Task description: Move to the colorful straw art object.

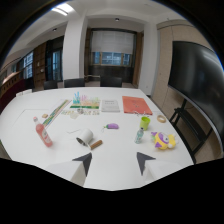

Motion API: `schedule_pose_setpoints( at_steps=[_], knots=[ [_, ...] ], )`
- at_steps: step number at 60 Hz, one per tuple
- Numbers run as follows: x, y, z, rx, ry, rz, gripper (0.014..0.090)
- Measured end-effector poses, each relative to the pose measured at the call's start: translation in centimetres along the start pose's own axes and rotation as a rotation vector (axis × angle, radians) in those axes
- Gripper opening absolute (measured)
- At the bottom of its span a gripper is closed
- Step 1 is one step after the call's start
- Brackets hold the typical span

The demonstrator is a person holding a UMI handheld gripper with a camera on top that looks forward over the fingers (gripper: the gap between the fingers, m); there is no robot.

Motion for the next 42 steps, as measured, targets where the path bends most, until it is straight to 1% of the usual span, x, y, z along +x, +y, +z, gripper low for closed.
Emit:
schedule_pose_setpoints(
  at_steps=[1,2,8,9,10,12,20,24,31,37,42],
  knots=[
    [0.0,0.1,0.0,-0.001,0.0,0.002,0.0856],
    [-0.5,1.2,1.3,0.001,0.0,0.005,0.0854],
    [-1.2,2.1,1.5,0.002,0.005,0.015,0.0854],
    [-1.5,1.6,0.7,0.003,0.009,0.015,0.0854],
    [-1.5,1.8,1.2,0.003,0.01,0.018,0.0855],
    [-2.2,2.1,0.6,0.002,0.013,0.021,0.0853],
    [-3.8,2.0,1.3,0.003,-0.002,0.03,0.0855],
    [-4.3,0.6,1.2,0.009,-0.009,0.019,0.0856],
    [-5.9,-2.3,3.2,0.037,-0.023,-0.001,0.0856],
    [-8.0,-6.0,6.0,0.065,-0.053,-0.005,0.0855],
    [-10.0,-9.8,9.4,0.092,-0.079,-0.006,0.0854]
  ],
)
